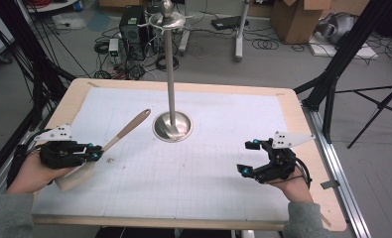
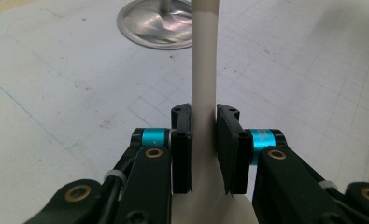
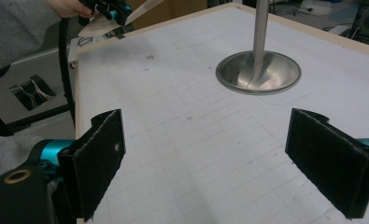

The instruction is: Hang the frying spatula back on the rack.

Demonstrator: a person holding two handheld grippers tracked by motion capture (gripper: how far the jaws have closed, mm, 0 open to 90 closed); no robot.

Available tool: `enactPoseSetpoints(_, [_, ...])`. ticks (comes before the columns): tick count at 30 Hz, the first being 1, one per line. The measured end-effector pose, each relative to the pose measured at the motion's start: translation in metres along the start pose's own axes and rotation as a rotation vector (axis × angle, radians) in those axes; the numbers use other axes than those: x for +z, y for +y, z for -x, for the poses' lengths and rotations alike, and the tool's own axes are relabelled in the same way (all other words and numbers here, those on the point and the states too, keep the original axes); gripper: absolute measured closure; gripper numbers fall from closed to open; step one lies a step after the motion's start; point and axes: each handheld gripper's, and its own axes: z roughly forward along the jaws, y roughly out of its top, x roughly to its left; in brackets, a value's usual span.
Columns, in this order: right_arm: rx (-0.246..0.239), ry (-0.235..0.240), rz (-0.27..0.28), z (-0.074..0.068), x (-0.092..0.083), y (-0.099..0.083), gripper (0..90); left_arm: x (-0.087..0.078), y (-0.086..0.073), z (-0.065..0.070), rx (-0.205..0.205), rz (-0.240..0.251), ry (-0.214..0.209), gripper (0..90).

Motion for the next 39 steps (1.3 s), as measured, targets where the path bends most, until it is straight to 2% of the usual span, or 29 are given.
enactPoseSetpoints(5, [0.0, -0.003, 0.001, 0.0, 0.0, 0.0, 11.2, -0.004, 0.004, -0.003, -0.016, 0.017, -0.005, 76.2])
enactPoseSetpoints(12, [-0.008, 0.001, 0.0, 0.0, 0.002, 0.0, 11.2, -0.014, 0.022, -0.007, -0.023, 0.042, -0.004, 76.1])
enactPoseSetpoints(16, [-0.004, 0.001, 0.003, 0.0, 0.001, 0.0, 11.2, -0.018, 0.031, -0.008, 0.002, 0.037, 0.024, 76.2])
enactPoseSetpoints(22, [0.0, 0.002, -0.002, -0.001, 0.001, 0.0, 11.2, -0.026, 0.04, -0.013, -0.001, 0.055, 0.028, 76.2])
enactPoseSetpoints(32, [-0.001, -0.005, -0.005, -0.003, -0.002, -0.002, 11.2, -0.034, 0.05, -0.017, 0.002, 0.08, -0.012, 76.2])
enactPoseSetpoints(39, [-0.003, -0.005, -0.018, -0.006, -0.001, -0.004, 11.2, -0.039, 0.055, -0.022, 0.002, 0.096, -0.017, 76.2])
